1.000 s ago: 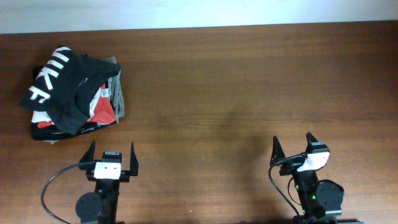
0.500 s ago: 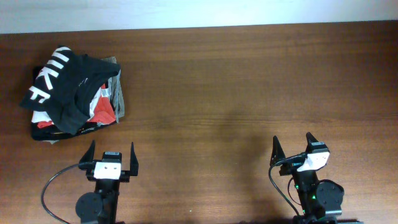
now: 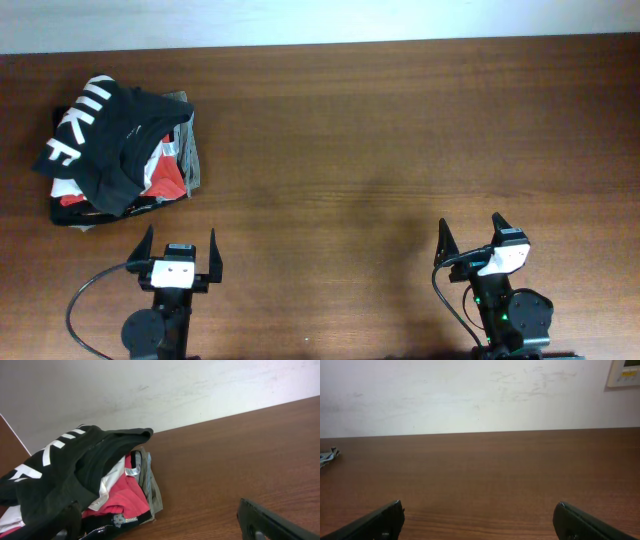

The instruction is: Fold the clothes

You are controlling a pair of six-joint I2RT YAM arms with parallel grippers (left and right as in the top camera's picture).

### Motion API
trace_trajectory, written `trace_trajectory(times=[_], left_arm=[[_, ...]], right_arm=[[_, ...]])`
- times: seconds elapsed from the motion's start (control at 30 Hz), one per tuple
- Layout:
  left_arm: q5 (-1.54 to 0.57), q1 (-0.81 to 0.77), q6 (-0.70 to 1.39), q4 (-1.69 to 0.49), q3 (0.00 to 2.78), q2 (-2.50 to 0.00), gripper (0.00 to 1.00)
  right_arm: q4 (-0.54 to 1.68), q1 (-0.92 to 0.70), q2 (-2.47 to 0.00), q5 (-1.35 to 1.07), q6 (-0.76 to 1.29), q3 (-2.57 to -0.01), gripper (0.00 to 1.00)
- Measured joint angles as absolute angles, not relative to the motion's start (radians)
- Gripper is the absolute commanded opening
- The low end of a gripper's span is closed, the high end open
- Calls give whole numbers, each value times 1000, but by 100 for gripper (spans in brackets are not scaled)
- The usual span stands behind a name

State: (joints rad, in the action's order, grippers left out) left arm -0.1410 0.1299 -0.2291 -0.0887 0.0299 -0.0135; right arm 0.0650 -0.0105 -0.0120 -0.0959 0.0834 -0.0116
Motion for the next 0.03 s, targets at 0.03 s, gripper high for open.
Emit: trace_trajectory(times=[0.03], left_arm=[[-141, 130, -229, -88, 30, -14, 99]], right_arm=[[65, -10, -12, -96, 83, -12, 99]])
